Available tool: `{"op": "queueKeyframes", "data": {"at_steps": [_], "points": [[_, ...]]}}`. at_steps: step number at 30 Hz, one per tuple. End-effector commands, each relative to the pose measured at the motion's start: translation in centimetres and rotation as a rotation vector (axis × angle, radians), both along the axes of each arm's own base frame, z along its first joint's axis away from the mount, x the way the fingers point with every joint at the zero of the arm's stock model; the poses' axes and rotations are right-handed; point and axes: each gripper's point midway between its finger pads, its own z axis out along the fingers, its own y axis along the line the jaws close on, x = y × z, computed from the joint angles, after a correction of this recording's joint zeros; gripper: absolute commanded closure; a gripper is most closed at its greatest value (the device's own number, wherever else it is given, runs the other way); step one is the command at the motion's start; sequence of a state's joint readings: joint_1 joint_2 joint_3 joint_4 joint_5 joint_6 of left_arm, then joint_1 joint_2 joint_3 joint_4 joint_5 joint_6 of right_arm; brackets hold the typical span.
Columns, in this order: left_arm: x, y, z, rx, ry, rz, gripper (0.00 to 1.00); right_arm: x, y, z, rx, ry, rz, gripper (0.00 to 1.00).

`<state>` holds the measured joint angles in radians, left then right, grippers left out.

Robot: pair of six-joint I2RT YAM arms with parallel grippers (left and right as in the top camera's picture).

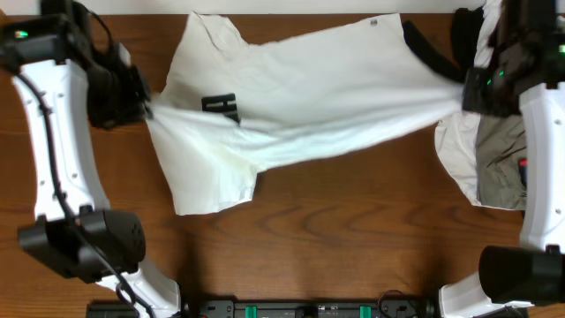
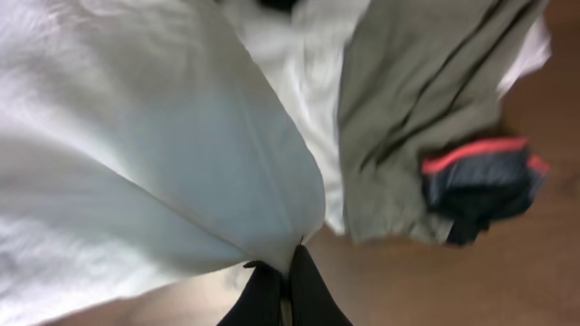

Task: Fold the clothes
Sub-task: 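Lower the shirt flat onto the table with both grippers holding its ends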

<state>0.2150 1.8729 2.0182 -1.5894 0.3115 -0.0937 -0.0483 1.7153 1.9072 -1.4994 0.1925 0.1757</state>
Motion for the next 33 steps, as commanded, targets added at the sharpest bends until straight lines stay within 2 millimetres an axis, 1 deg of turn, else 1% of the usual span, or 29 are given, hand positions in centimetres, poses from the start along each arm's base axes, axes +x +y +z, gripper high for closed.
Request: {"op": "queueKeyframes", "data": {"at_steps": [1, 2, 6, 9, 11, 17, 22, 25, 27, 29, 33], "points": [[-1.6, 0.4, -2.6, 0.019, 0.098, -0.02, 0.94, -1.6, -0.7, -3.0, -0.028, 0.11, -0.023, 0.99], [-2.2, 0.3, -3.5, 0.011, 0.133, -0.021, 0.94, -2.2, -0.7, -4.0, -0.026, 0.147, -0.023, 0.99], [-3.9, -0.1, -6.1, -0.01, 0.227, -0.023, 0.94, -3.9, -0.6, -6.6, -0.022, 0.245, -0.021, 0.99], [-5.2, -0.4, -7.3, -0.024, 0.286, -0.024, 0.94, -4.9, -0.5, -7.8, -0.02, 0.296, -0.02, 0.99], [-5.7, -0.5, -7.7, -0.029, 0.308, -0.025, 0.94, -5.4, -0.5, -8.4, -0.019, 0.317, -0.02, 0.98], [-6.5, -0.7, -7.9, -0.037, 0.344, -0.025, 0.94, -6.4, -0.5, -9.3, -0.017, 0.363, -0.018, 0.99], [-7.8, -0.6, -7.5, -0.027, 0.402, -0.03, 0.94, -6.7, -0.5, -9.4, -0.019, 0.378, -0.019, 0.99], [-8.1, -0.5, -7.3, -0.021, 0.408, -0.03, 0.94, -6.7, -0.5, -9.4, -0.019, 0.378, -0.019, 0.99], [-7.9, -0.4, -7.1, -0.015, 0.389, -0.019, 0.94, -6.4, -0.5, -9.4, -0.02, 0.363, -0.023, 0.99], [-6.8, -0.2, -7.3, -0.002, 0.337, -0.008, 0.94, -5.1, -0.6, -9.5, -0.022, 0.308, -0.024, 0.99], [-3.4, 1.2, -8.2, 0.067, 0.211, 0.062, 0.94, -0.6, -0.7, -9.3, -0.025, 0.123, -0.026, 0.99]]}}
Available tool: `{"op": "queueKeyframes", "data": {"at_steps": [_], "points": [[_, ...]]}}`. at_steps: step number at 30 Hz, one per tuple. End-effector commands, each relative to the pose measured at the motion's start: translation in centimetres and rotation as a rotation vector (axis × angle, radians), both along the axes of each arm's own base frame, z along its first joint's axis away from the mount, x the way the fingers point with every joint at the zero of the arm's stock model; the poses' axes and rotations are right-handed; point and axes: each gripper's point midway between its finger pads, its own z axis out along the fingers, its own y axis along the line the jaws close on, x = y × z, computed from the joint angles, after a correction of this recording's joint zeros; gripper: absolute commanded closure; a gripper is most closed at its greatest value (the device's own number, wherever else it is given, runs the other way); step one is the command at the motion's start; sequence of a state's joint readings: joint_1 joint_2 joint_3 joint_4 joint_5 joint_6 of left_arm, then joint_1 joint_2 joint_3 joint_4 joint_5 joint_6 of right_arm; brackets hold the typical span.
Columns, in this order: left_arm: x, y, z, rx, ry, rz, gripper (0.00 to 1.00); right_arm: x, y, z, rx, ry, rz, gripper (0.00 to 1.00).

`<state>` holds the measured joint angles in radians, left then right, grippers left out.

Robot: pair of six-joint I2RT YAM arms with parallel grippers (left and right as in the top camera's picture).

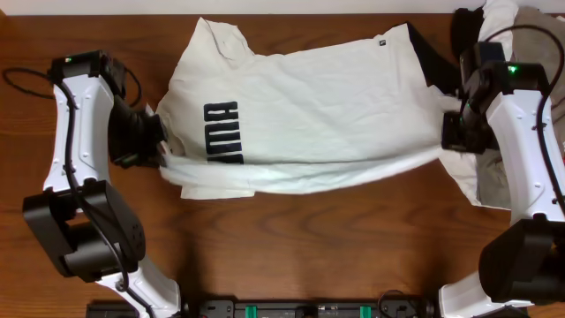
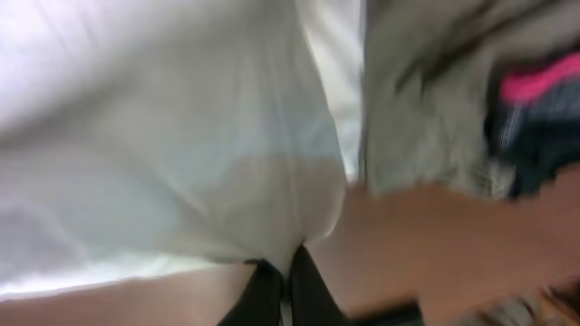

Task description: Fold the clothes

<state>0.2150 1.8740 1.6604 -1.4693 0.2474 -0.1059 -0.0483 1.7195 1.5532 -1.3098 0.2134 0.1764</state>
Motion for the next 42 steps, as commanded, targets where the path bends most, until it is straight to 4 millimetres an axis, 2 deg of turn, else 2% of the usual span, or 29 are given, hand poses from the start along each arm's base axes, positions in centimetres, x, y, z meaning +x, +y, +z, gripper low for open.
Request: {"op": "queueKeyframes", "data": {"at_steps": [1, 5, 10, 18, 22, 31, 39, 40, 42], "points": [[1.6, 1.5, 0.2, 0.09, -0.077, 0.063, 0.94, 2.0, -0.5, 0.2, -0.017, -0.087, -0.02, 0.99], [5.0, 2.7, 0.1, 0.141, -0.207, 0.127, 0.94, 4.7, -0.6, 0.7, -0.021, -0.195, -0.021, 0.99], [7.1, 3.1, 0.2, 0.154, -0.286, 0.159, 0.94, 5.9, -0.1, -0.2, 0.016, -0.213, -0.017, 0.99], [8.0, 3.3, -0.3, 0.156, -0.302, 0.16, 0.94, 7.1, 0.4, -3.5, 0.044, -0.164, -0.012, 0.99], [8.8, 3.5, -0.2, 0.161, -0.338, 0.161, 0.93, 8.1, 0.3, -4.4, 0.044, -0.176, -0.011, 0.99], [9.6, 3.6, -0.8, 0.164, -0.368, 0.161, 0.88, 10.5, 0.6, -4.3, 0.059, -0.262, -0.005, 0.99], [10.3, 3.7, -1.5, 0.165, -0.396, 0.161, 0.87, 12.1, 1.4, -3.8, 0.103, -0.332, 0.012, 0.98], [10.4, 3.7, -1.5, 0.165, -0.403, 0.16, 0.87, 12.3, 1.5, -3.7, 0.103, -0.34, 0.014, 0.96], [10.7, 3.6, -1.5, 0.166, -0.413, 0.158, 0.87, 12.8, 1.7, -3.7, 0.103, -0.355, 0.021, 0.8]]}}
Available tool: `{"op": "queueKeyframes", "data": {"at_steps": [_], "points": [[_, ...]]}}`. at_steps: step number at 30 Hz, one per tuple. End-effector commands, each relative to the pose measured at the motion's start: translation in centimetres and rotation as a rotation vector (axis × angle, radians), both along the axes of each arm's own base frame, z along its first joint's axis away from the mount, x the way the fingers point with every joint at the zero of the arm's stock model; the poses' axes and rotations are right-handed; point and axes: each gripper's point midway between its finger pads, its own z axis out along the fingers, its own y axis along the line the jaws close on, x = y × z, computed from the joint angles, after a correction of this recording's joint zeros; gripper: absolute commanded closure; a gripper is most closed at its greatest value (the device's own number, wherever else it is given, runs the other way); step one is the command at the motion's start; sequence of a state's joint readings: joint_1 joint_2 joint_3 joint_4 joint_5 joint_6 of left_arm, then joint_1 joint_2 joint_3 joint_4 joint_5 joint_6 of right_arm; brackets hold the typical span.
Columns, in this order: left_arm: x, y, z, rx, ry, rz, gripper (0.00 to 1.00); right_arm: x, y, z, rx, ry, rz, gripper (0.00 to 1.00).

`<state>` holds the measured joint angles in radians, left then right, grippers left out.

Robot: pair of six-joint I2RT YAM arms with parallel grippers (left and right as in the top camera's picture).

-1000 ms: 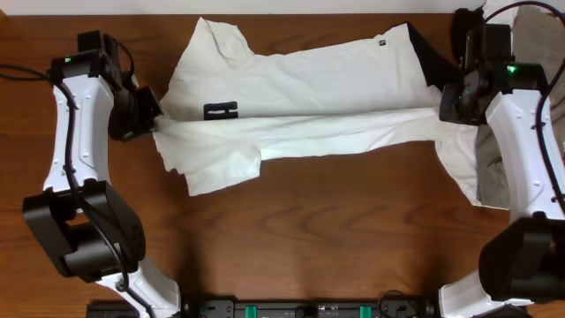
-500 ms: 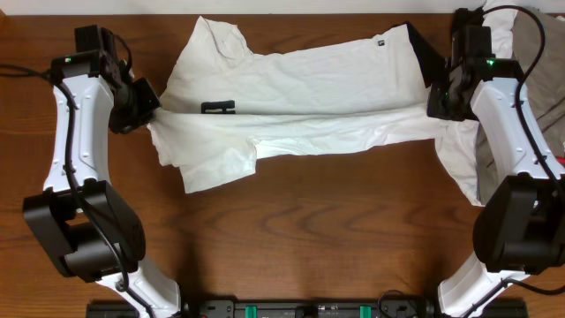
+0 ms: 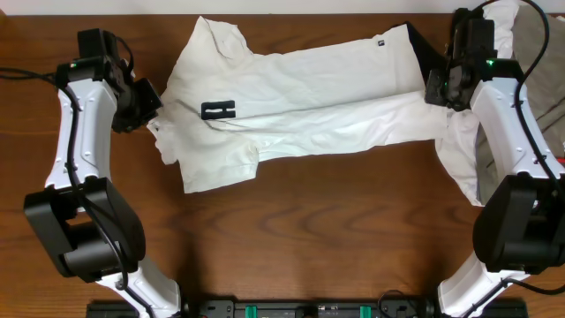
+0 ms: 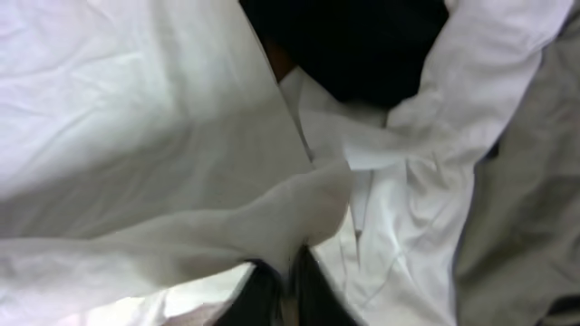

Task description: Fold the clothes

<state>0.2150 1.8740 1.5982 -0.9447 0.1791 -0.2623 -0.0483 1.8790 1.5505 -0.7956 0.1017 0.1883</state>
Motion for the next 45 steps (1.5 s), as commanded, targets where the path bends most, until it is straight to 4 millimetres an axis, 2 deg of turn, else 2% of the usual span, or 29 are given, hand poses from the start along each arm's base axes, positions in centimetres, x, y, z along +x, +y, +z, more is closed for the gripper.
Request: {"op": "queueKeyframes", "data": {"at_steps": [1, 3, 5, 8, 12, 16, 23, 28, 34, 39, 45], "points": [[0.1, 0.0, -0.2, 0.011, -0.001, 0.001, 0.86, 0.5, 0.5, -0.7, 0.007, 0.0, 0.006, 0.7], [0.0, -0.1, -0.2, 0.01, 0.003, -0.002, 0.83, 0.5, 0.7, -0.7, 0.007, -0.001, 0.011, 0.59], [-0.4, -0.3, -0.3, 0.007, 0.021, -0.004, 0.78, 0.5, 0.8, -0.7, 0.007, -0.001, 0.013, 0.53], [-2.1, -0.7, -0.7, -0.014, 0.089, -0.005, 0.78, 0.2, 0.8, -0.9, 0.008, 0.014, 0.013, 0.53], [-5.3, -2.2, -1.4, -0.069, 0.219, -0.018, 0.78, -1.5, 0.9, -1.6, 0.011, 0.091, 0.013, 0.53], [-7.2, -3.6, -3.5, -0.079, 0.295, -0.049, 0.78, -3.0, 1.0, -2.5, 0.014, 0.152, 0.013, 0.57], [-8.4, -5.5, -7.1, -0.069, 0.319, -0.1, 0.77, -4.9, 1.4, -5.2, 0.037, 0.218, 0.021, 0.59], [-9.1, -4.8, -7.7, -0.024, 0.346, -0.097, 0.77, -5.7, 1.4, -6.2, 0.038, 0.242, 0.02, 0.59], [-9.6, -4.1, -8.3, 0.018, 0.36, -0.096, 0.75, -6.0, 1.4, -6.5, 0.038, 0.252, 0.02, 0.6], [-9.9, -4.1, -10.2, 0.02, 0.344, -0.097, 0.64, -6.0, 1.4, -6.5, 0.038, 0.253, 0.02, 0.6], [-10.0, -4.2, -12.0, 0.023, 0.317, -0.096, 0.59, -6.1, 1.4, -6.5, 0.038, 0.255, 0.02, 0.6]]}}
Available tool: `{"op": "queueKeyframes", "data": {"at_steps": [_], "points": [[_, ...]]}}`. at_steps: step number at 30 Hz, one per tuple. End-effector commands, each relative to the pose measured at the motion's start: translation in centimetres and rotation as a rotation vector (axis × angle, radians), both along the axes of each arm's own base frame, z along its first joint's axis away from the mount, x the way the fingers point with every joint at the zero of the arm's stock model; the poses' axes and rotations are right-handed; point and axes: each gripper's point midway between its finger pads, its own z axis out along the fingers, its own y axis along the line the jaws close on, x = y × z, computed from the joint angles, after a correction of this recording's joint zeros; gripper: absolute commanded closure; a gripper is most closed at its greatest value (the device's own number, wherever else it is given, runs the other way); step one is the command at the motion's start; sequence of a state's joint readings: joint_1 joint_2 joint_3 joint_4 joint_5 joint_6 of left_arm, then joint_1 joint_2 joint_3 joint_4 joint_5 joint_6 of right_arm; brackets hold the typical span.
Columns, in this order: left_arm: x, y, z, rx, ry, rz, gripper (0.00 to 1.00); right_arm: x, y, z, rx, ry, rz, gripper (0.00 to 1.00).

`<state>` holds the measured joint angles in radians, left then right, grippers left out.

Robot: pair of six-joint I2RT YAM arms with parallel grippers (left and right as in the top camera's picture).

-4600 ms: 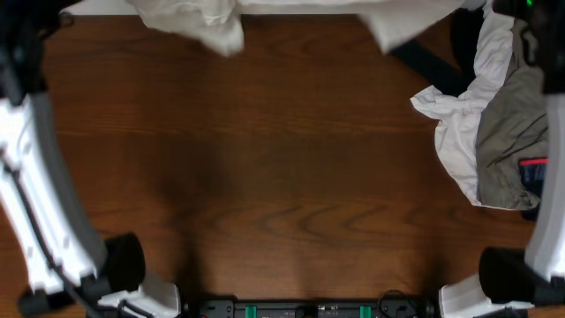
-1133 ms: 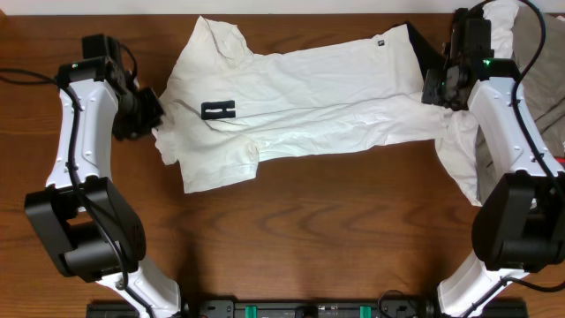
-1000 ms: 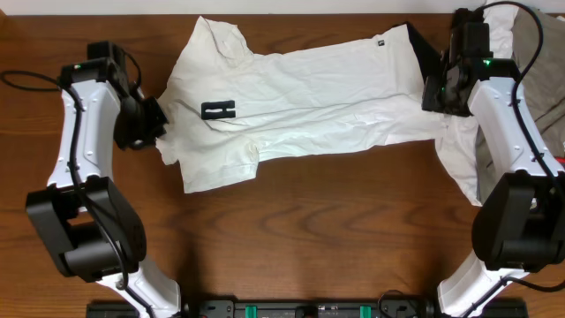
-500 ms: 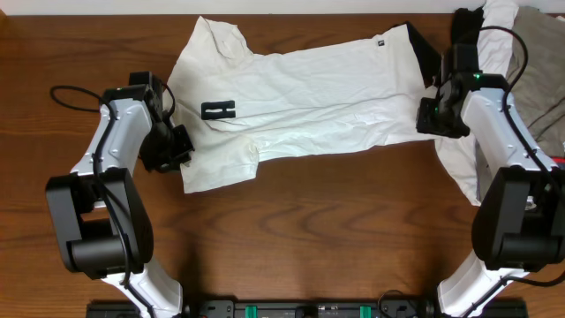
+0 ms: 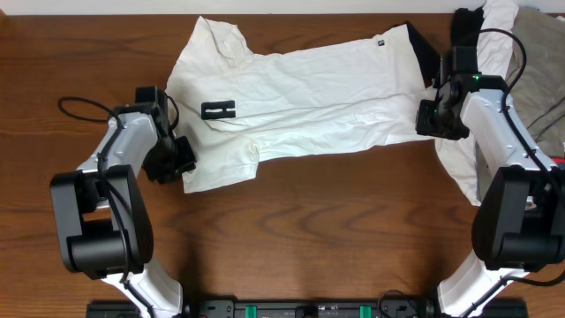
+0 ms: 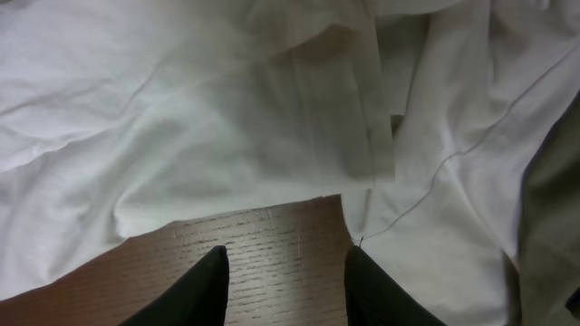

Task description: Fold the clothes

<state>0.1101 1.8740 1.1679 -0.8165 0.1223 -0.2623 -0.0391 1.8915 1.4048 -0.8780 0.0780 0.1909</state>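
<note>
A white T-shirt (image 5: pixel 309 97) with a black logo (image 5: pixel 218 109) lies on the wooden table (image 5: pixel 309 230), folded lengthwise, with its front half doubled back over the rear. My right gripper (image 5: pixel 430 119) sits at the shirt's right end. In the right wrist view it (image 6: pixel 285 281) is open over bare wood, and the shirt's edge (image 6: pixel 181 118) lies just beyond the fingertips (image 6: pixel 213 272). My left gripper (image 5: pixel 174 159) rests at the shirt's front left corner, beside the sleeve. Its fingers look spread, with no cloth lifted.
A pile of other clothes lies at the right edge: a white garment (image 5: pixel 459 168), a grey one (image 5: pixel 538 53) and a black one (image 5: pixel 424 49) under the shirt's right end. A cable (image 5: pixel 79 102) runs along the left side.
Both grippers have let go of the shirt's folded edge. The right one is now open over bare wood in front of it. The left one has moved forward to the front left corner. The shirt lies still.
Both grippers first held the shirt's front edge stretched between them above the table. Then they held it lower and nearer the front, with the logo showing. Later the edge lay folded back over the shirt. Now the shirt rests doubled and released.
</note>
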Motion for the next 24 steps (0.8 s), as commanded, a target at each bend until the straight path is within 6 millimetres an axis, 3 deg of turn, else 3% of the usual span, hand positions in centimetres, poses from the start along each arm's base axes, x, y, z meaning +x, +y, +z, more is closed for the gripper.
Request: {"op": "queueKeyframes", "data": {"at_steps": [1, 5, 8, 10, 11, 16, 20, 24], "points": [[-0.6, 0.2, -0.8, 0.013, 0.007, -0.002, 0.58, -0.2, 0.4, -0.5, 0.005, 0.016, 0.005, 0.6], [-0.8, -1.1, -1.7, -0.061, -0.011, -0.025, 0.59, -0.2, 0.4, -0.5, 0.005, 0.016, 0.005, 0.61], [-1.4, -1.4, -2.4, -0.077, -0.006, -0.024, 0.67, -0.3, 0.4, -0.5, 0.005, 0.019, 0.005, 0.61], [-1.8, -1.5, -2.5, -0.079, 0.006, -0.023, 0.81, -0.3, 0.4, -0.5, 0.005, 0.018, 0.005, 0.62], [-2.0, -1.5, -2.5, -0.08, 0.013, -0.023, 0.94, -0.3, 0.4, -0.5, 0.005, 0.018, 0.005, 0.61], [-1.9, -3.2, -2.0, -0.182, 0.0, -0.034, 0.94, -0.3, 0.4, -0.5, 0.005, 0.019, 0.005, 0.61], [-0.7, -5.8, 0.3, -0.338, -0.08, -0.085, 0.94, -0.3, 0.4, -0.5, 0.005, 0.019, 0.005, 0.62], [1.5, -6.6, 4.2, -0.383, -0.226, -0.126, 0.94, -0.3, 0.4, -0.5, 0.005, 0.018, 0.005, 0.62]]}}
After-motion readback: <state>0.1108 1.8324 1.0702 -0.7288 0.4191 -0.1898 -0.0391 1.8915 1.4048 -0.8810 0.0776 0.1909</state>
